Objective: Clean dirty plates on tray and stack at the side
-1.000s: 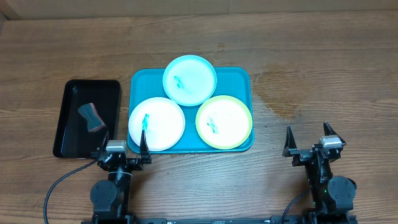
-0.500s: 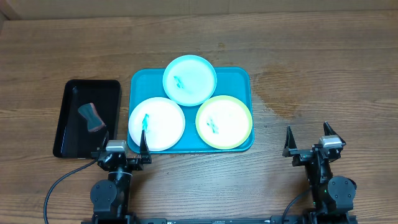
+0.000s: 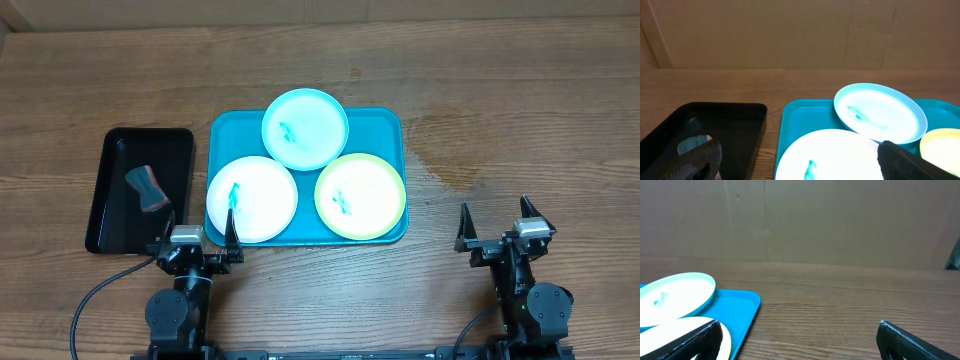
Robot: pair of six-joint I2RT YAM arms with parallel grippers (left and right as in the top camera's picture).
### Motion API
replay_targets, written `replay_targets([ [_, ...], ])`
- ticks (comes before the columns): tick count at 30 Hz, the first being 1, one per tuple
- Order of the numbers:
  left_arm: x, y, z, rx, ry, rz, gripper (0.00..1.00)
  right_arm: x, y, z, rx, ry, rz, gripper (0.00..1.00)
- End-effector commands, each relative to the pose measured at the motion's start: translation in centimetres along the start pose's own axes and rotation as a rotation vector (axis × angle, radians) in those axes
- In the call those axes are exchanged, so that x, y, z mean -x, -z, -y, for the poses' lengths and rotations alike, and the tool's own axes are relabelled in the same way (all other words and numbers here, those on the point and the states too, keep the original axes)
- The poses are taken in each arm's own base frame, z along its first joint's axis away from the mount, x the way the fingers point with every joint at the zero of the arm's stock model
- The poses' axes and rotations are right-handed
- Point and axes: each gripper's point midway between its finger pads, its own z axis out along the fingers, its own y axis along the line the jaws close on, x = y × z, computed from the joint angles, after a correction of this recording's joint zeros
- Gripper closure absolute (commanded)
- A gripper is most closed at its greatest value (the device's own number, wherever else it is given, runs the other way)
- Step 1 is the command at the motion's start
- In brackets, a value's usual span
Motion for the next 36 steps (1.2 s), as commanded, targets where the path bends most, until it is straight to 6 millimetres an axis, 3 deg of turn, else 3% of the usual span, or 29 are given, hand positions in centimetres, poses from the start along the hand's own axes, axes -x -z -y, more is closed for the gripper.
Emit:
replay_targets([
  [1, 0.1, 0.0, -0.1, 0.006, 0.009, 0.008, 0.0, -0.1, 0.0, 0.2, -0.009, 0.004, 0.005, 0.0],
  [19, 0.1, 0.0, -0.1, 0.006, 0.009, 0.008, 0.0, -0.1, 0.0, 0.2, -0.009, 0.004, 0.005, 0.0],
  [22, 0.3, 0.1, -0.8, 0.053, -0.041, 0.018, 0.0, -0.1, 0.0, 0.2, -0.009, 0.004, 0.005, 0.0],
  [25, 2.4, 0.2, 0.4, -0.022, 0.024, 0.1, 0.0, -0.1, 0.0, 0.2, -0.009, 0.004, 0.005, 0.0],
  [29, 7.7, 1.5, 2.5, -0.154, 0.087, 0.316, 0.0, -0.1, 0.0, 0.2, -0.009, 0.004, 0.005, 0.0],
  [33, 15.4, 5.9, 3.3, -0.232, 0.092, 0.67, 0.01, -0.1, 0.0, 0.2, -0.009, 0.004, 0.005, 0.0],
  [36, 18.9, 8.6, 3.3, -0.241, 0.077, 0.81, 0.0, -0.1, 0.0, 0.2, -0.009, 0.004, 0.005, 0.0],
])
